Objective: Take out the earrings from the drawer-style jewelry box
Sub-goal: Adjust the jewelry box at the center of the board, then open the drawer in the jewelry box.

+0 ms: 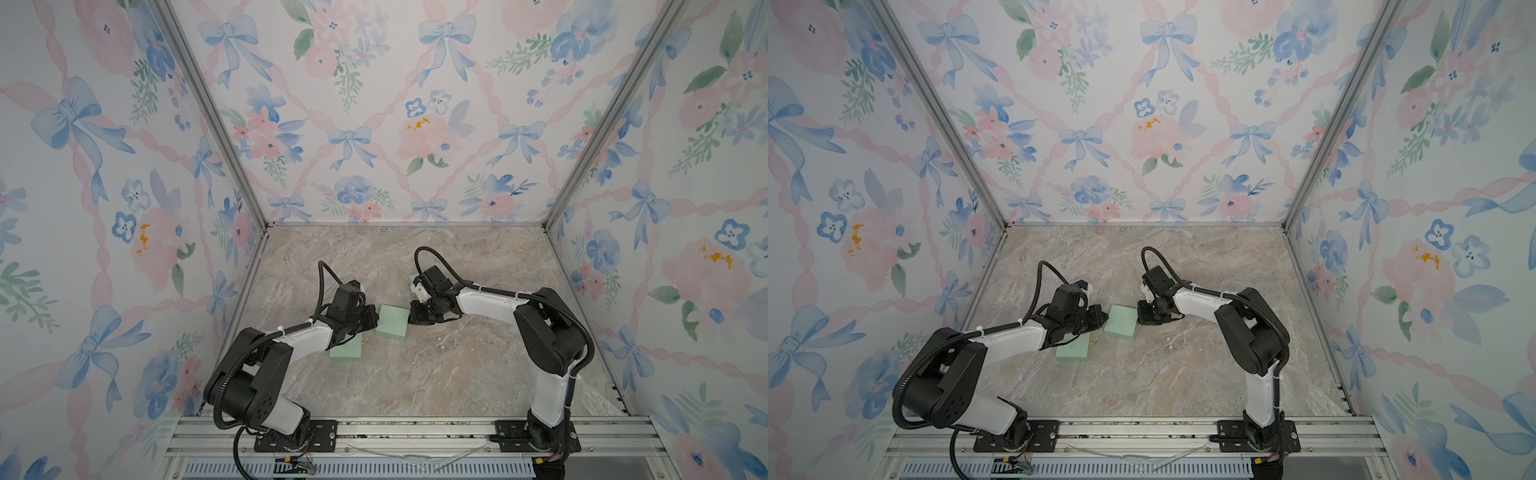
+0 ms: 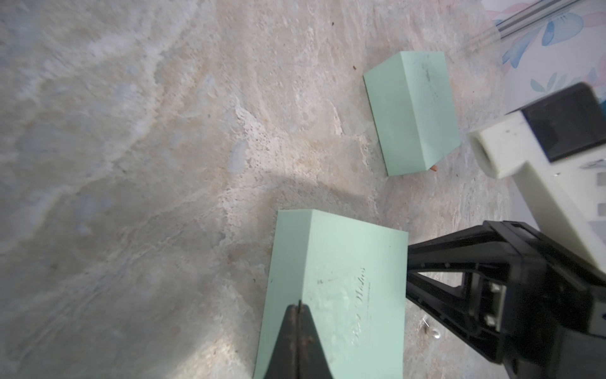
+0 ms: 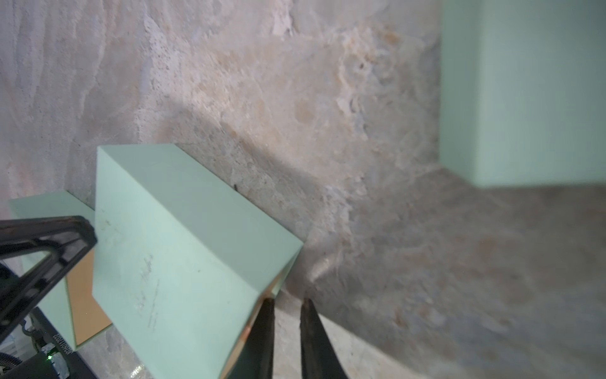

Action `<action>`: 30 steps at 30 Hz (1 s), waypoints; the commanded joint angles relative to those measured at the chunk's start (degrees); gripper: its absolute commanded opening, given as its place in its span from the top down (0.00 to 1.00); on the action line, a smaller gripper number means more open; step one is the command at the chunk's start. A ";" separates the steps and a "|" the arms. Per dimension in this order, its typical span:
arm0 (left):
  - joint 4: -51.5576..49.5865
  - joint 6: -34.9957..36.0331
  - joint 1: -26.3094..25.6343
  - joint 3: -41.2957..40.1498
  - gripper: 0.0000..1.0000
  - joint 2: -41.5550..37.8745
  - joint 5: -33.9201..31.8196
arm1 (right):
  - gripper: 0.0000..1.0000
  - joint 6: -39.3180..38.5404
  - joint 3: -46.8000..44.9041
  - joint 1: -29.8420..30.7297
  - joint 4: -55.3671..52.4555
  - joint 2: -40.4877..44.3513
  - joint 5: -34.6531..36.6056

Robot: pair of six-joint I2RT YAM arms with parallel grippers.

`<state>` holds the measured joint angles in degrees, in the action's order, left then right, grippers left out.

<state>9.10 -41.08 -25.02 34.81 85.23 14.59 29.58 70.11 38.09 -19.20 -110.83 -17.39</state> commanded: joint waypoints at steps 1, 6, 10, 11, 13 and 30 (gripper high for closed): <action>-2.25 -0.53 -0.37 -1.18 1.00 -0.97 -1.39 | 0.82 -0.35 1.70 0.37 -0.03 -0.14 -0.15; -4.39 -0.66 -0.35 0.20 1.00 -1.71 -3.34 | 0.82 -0.91 1.45 -0.16 -1.70 1.50 1.64; -7.66 -0.32 -0.34 3.19 1.00 -2.98 -5.71 | 0.82 -1.08 0.44 -1.16 -2.24 3.89 2.18; -7.78 -0.23 -0.33 3.84 1.00 -3.42 -5.67 | 0.81 -1.02 0.15 -1.41 -2.31 4.65 2.22; -8.29 0.31 -0.34 5.10 1.00 -4.12 -5.32 | 0.81 -0.84 -0.70 -1.79 -2.33 6.12 2.44; -5.02 0.18 -1.17 2.58 1.00 -5.64 0.61 | 0.81 3.54 -5.42 0.98 2.17 7.70 0.61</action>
<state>2.66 -41.01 -25.85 38.33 79.33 13.41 31.83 65.73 38.06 -18.20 -101.97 -16.27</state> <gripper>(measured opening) 0.047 0.188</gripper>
